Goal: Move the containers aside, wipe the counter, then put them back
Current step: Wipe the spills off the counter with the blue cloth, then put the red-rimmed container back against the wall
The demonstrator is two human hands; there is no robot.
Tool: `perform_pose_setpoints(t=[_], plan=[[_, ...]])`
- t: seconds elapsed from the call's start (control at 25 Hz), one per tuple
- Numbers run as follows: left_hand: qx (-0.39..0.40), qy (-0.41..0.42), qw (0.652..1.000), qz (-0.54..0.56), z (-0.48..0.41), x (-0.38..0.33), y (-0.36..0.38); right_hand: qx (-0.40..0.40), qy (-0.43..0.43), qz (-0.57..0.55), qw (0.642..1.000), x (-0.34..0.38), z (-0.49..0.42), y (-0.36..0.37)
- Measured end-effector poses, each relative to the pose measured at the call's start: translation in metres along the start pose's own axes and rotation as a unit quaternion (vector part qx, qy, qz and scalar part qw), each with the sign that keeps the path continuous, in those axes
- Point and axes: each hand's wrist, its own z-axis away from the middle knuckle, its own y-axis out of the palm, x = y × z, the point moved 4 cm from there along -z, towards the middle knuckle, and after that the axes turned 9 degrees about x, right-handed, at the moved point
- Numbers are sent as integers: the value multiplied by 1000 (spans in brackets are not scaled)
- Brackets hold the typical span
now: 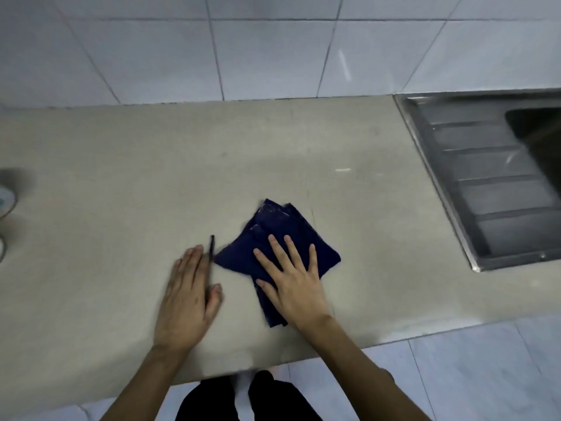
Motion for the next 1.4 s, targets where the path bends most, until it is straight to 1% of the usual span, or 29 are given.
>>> perform_pose_setpoints(t=[0.08, 0.16, 0.28, 0.36, 0.44, 0.56, 0.6, 0.68, 0.72, 0.76, 0.8, 0.88, 0.96, 1.04, 1.12, 1.16, 1.24, 1.28, 1.36, 1.4], plan=[[-1, 6, 1000, 7, 0, -2, -2, -9, 43, -15, 999, -33, 14, -2], [-8, 17, 1000, 5, -1, -2, -5, -28, 119, -37, 992, -78, 36, -1], [-12, 23, 1000, 1, -3, -9, -6, -55, 252, -85, 962, -152, 82, 5], [-9, 22, 1000, 3, -3, -10, -6, -53, 320, -97, 941, -180, 101, 8], [-4, 22, 1000, -4, -3, -10, -6, -43, 345, -95, 933, -185, 102, 8], [-5, 15, 1000, 0, -1, -10, -7, -27, 343, -85, 935, -179, 98, 4], [-6, 18, 1000, 6, -1, -11, -7, -37, 351, -77, 933, -179, 101, 3], [-4, 31, 999, 28, -1, -13, -9, -88, 357, -66, 928, -169, 103, -3], [-3, 36, 998, 42, -2, -10, -11, -113, 333, -75, 933, -153, 96, -8], [-4, 39, 998, 52, 0, -4, -14, -128, 282, -88, 947, -126, 83, -12], [-10, 39, 998, 55, 3, 5, -16, -132, 211, -98, 964, -90, 64, -16], [-32, 20, 997, 61, 15, 29, -22, -106, 58, -102, 987, -7, 27, -20], [-57, -23, 995, 81, 30, 57, -30, -77, -48, -111, 990, 68, -5, -23], [-71, -66, 991, 96, 42, 87, -39, -53, -98, -135, 985, 119, -28, -29], [-96, -135, 980, 106, 64, 145, -53, -27, -141, -147, 979, 175, -58, -35], [-101, -152, 978, 101, 67, 161, -58, -23, -148, -153, 977, 183, -62, -38], [-133, -228, 958, 116, 89, 221, -70, -9, -205, -157, 966, 239, -88, -51], [-152, -256, 946, 126, 96, 239, -74, -7, -225, -167, 960, 263, -98, -57], [-179, -279, 932, 148, 99, 256, -75, -11, -264, -181, 947, 312, -119, -71], [-188, -278, 930, 149, 99, 258, -73, -8, -276, -193, 942, 338, -132, -77]])
